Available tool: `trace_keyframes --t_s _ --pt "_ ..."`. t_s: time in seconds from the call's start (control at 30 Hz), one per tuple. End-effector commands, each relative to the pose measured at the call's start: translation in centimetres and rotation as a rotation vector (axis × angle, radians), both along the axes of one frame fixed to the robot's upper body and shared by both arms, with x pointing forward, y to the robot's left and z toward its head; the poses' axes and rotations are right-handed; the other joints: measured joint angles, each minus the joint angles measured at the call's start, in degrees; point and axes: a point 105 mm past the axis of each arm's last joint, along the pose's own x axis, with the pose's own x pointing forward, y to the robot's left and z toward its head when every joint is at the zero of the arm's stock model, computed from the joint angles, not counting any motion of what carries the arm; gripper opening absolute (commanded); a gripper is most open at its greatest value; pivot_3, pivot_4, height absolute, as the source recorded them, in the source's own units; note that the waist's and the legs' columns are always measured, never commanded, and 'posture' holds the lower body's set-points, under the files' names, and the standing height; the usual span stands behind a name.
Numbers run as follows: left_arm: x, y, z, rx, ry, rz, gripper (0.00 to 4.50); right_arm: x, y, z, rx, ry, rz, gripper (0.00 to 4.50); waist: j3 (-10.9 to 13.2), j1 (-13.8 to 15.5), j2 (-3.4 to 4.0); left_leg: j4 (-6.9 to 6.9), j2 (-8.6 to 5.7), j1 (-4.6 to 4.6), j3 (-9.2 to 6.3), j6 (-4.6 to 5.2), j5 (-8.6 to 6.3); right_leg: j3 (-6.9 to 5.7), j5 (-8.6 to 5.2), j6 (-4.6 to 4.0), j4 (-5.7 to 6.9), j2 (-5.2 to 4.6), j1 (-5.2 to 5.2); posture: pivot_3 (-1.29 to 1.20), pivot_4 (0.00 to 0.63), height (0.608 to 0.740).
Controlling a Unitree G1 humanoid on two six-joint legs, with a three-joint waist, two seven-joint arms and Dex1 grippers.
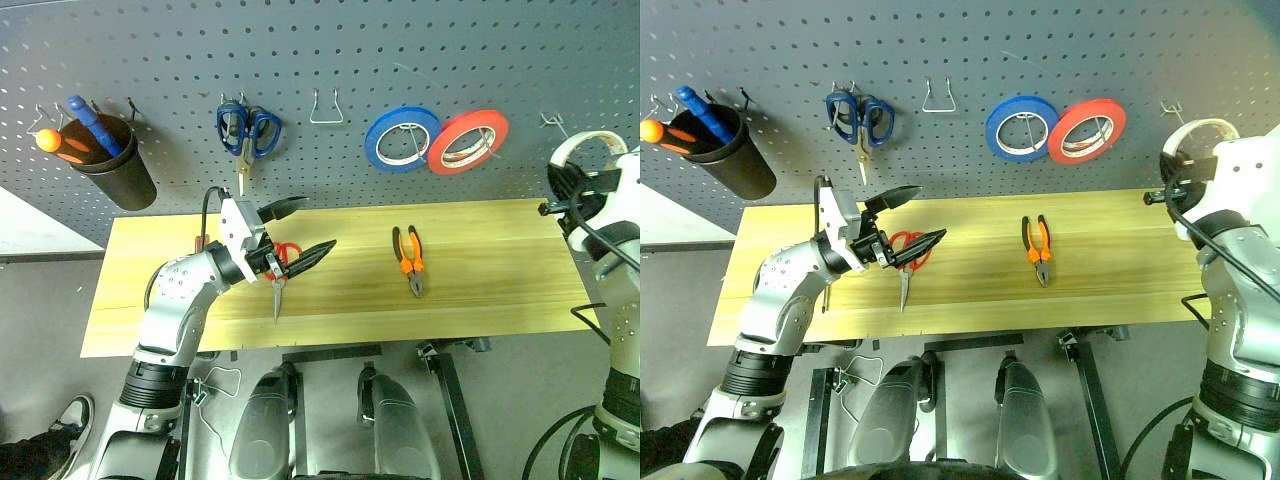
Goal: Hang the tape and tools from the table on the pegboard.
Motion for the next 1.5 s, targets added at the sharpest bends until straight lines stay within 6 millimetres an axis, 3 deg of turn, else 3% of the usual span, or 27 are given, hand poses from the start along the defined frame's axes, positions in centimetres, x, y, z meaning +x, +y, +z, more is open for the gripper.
trace_keyframes --t_s 0.03,0.5,1.13,1.23,1.5 --pt "-0.8 -0.4 0.8 -0.002 -0.045 -0.022 4.5 -0.1 0.0 1.2 -0.023 -0.058 0.003 0.03 0.0 0.0 0.0 0.0 0.0 0.0 0.0 0.0 0.0 0.0 0.0 0.0 0.0 0.0 0.0 0.04 0.329 0.716" --pt "-1.0 -0.4 1.0 0.007 -0.048 -0.025 4.5 1.1 -0.1 0.4 -0.009 -0.058 0.009 0.03 0.0 0.0 0.0 0.0 0.0 0.01 0.0 0.0 0.0 0.0 0.0 0.0 0.01 0.0 0.0 0.05 0.338 0.716" --pt "-1.2 -0.8 2.7 0.007 -0.094 -0.028 4.5 7.0 1.1 0.2 -0.011 -0.08 0.053 0.03 0.0 -0.2 0.0 0.0 0.01 0.05 0.03 0.0 0.0 0.01 0.01 -0.01 0.04 0.01 0.0 0.07 0.349 0.716" --pt "-1.2 -0.7 2.8 0.005 -0.097 -0.02 4.5 7.1 1.0 0.3 -0.004 -0.087 0.057 0.82 0.0 0.0 0.0 0.0 0.01 0.04 0.03 0.0 0.0 0.01 0.01 -0.01 0.04 0.01 0.0 0.08 0.348 0.716" --pt "-1.2 -0.8 2.6 0.004 -0.097 -0.011 4.5 7.1 0.8 -0.5 -0.031 -0.062 0.034 3.45 0.1 0.0 0.02 0.0 0.0 0.03 0.03 0.0 0.0 0.0 0.01 -0.01 0.04 0.0 0.0 0.07 0.341 0.716"
